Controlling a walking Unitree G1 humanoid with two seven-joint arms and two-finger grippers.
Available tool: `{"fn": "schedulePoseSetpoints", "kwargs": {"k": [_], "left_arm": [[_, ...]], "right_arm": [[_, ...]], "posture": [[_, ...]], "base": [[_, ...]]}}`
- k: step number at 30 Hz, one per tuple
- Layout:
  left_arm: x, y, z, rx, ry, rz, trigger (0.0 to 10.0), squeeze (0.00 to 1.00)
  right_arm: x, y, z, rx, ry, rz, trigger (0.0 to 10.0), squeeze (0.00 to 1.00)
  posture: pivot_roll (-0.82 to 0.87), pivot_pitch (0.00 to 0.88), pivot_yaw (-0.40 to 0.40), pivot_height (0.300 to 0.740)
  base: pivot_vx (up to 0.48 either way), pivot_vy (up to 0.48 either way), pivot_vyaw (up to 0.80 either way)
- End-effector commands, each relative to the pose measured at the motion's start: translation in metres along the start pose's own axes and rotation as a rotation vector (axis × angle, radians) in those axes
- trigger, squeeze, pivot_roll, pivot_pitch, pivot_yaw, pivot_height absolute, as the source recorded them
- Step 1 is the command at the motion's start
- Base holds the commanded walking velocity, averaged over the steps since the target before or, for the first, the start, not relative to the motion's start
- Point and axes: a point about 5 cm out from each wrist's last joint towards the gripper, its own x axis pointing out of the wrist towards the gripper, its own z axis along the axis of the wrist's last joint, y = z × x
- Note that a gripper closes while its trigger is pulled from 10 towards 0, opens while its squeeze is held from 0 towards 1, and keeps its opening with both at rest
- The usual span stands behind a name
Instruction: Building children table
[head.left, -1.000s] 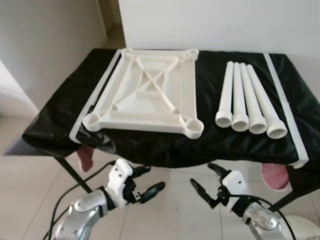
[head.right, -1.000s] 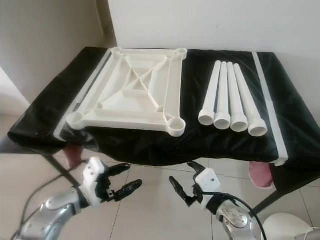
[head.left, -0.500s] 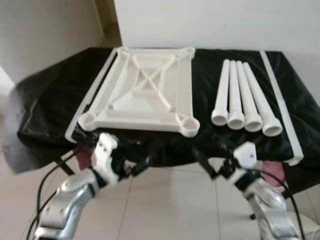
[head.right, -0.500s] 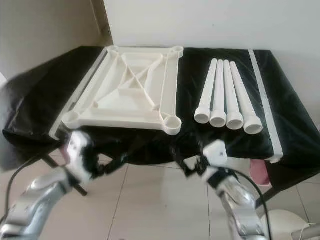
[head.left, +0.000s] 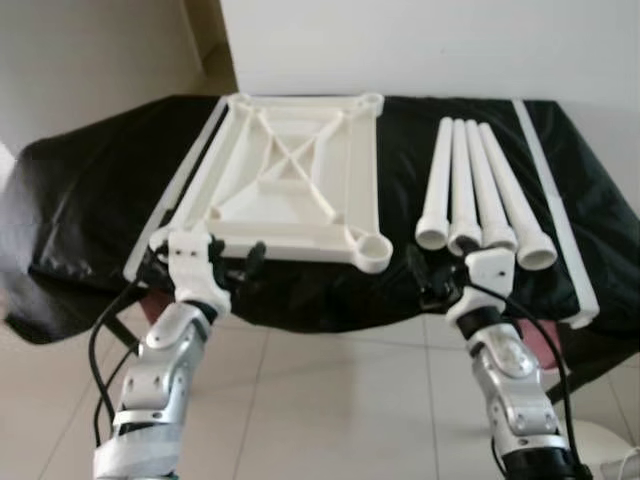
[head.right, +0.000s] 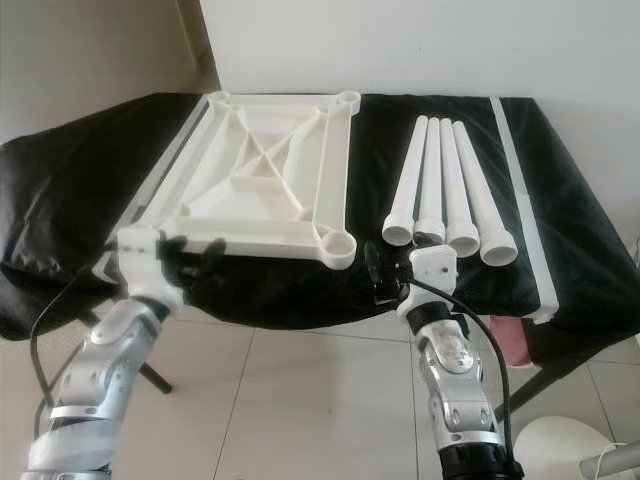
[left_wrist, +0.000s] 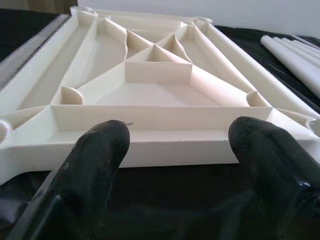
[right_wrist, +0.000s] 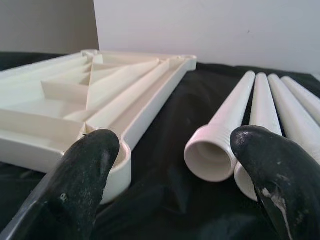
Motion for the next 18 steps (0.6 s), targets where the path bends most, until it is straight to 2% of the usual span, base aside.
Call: {"fn": "schedulePoseSetpoints", "kwargs": {"k": [1, 9, 14, 18], "left_arm": [[0.001, 0.005, 0.001, 0.018, -0.013, 0.065, 10.0, 0.0], [0.005, 0.006, 0.002, 0.044, -0.04, 0.093, 10.0, 0.0], [0.008, 0.008, -0.002, 0.017, -0.032, 0.122, 10.0, 0.0], [0.01, 0.008, -0.003, -0.001, -0.033, 0.125, 10.0, 0.0]], "right_arm": [[0.001, -0.004, -0.001, 0.001, -0.003, -0.028, 10.0, 0.0], [0.004, -0.003, 0.003, -0.004, -0.041, -0.02, 10.0, 0.0], [0.009, -0.005, 0.002, -0.024, -0.038, -0.033, 10.0, 0.0], [0.011, -0.005, 0.002, -0.022, -0.041, -0.037, 10.0, 0.0]], "posture": [[0.04, 0.0, 0.049, 0.74], [0.04, 0.0, 0.04, 0.74], [0.04, 0.0, 0.038, 0.74], [0.04, 0.0, 0.037, 0.74]], "base": [[0.0, 0.0, 0.0], [0.0, 0.0, 0.0], [0.0, 0.0, 0.0], [0.0, 0.24, 0.0]]}}
